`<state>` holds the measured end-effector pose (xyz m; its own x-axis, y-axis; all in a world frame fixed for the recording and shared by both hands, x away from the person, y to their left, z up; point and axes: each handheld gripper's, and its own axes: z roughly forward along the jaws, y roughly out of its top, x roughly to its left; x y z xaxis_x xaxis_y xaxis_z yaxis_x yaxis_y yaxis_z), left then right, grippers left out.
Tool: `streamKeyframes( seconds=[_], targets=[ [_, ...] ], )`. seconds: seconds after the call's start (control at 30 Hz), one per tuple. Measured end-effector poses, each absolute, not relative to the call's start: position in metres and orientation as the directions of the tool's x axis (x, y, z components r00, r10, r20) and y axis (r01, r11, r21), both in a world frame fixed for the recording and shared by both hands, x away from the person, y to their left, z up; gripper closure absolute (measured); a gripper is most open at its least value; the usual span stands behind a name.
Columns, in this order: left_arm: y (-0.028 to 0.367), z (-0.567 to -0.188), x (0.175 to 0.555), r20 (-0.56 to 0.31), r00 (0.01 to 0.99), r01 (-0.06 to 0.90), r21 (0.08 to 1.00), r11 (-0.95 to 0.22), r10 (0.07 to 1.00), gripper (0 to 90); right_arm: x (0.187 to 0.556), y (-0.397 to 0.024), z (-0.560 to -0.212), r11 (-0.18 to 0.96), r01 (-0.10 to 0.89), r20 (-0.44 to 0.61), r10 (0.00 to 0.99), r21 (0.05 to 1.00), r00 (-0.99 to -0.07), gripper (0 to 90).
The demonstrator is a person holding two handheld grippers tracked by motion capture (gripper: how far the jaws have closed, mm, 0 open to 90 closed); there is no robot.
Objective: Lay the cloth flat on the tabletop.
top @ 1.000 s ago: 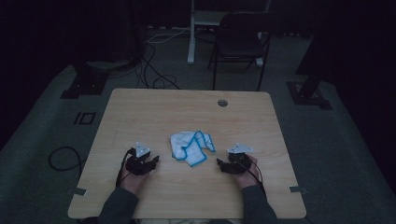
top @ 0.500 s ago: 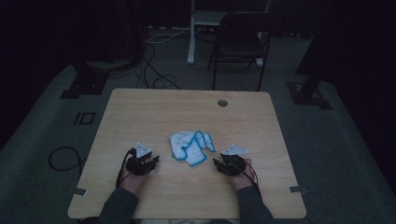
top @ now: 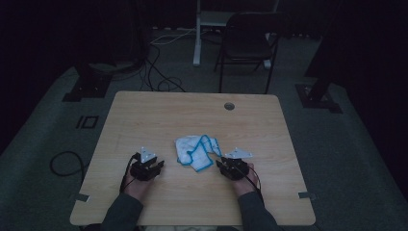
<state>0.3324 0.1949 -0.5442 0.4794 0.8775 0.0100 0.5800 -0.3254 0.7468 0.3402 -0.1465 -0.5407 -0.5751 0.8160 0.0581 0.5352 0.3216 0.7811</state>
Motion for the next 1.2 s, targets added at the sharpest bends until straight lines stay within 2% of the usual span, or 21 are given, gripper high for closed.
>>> streamKeyframes(
  seconds=[0.17, 0.47, 0.7, 0.77, 0.97, 1.2],
  targets=[
    [0.193, -0.544, 0.331, 0.011, 0.487, 0.58, 0.744, -0.333, 0.873, 64.3, 0.342, -0.135, -0.54, 0.328, 0.539, 0.066, 0.807, 0.776, -0.587, 69.1],
    [0.186, -0.538, 0.332, -0.035, 0.521, 0.571, 0.757, -0.318, 0.853, 65.2, 0.35, -0.118, -0.543, 0.318, 0.557, 0.091, 0.806, 0.767, -0.584, 63.1],
    [0.172, -0.521, 0.34, -0.018, 0.554, 0.527, 0.781, -0.334, 0.832, 64.2, 0.351, -0.109, -0.547, 0.356, 0.543, 0.045, 0.805, 0.761, -0.591, 59.8],
    [0.166, -0.516, 0.344, -0.002, 0.566, 0.51, 0.787, -0.348, 0.824, 63.9, 0.349, -0.107, -0.547, 0.382, 0.528, 0.017, 0.798, 0.759, -0.602, 64.6],
    [0.147, -0.502, 0.355, 0.025, 0.601, 0.467, 0.8, -0.377, 0.799, 63.3, 0.345, -0.105, -0.546, 0.387, 0.527, 0.03, 0.784, 0.757, -0.62, 82.5],
    [0.126, -0.493, 0.37, 0.053, 0.63, 0.441, 0.796, -0.414, 0.775, 62.4, 0.338, -0.109, -0.547, 0.377, 0.524, 0.037, 0.784, 0.763, -0.619, 86.1]
  ],
)
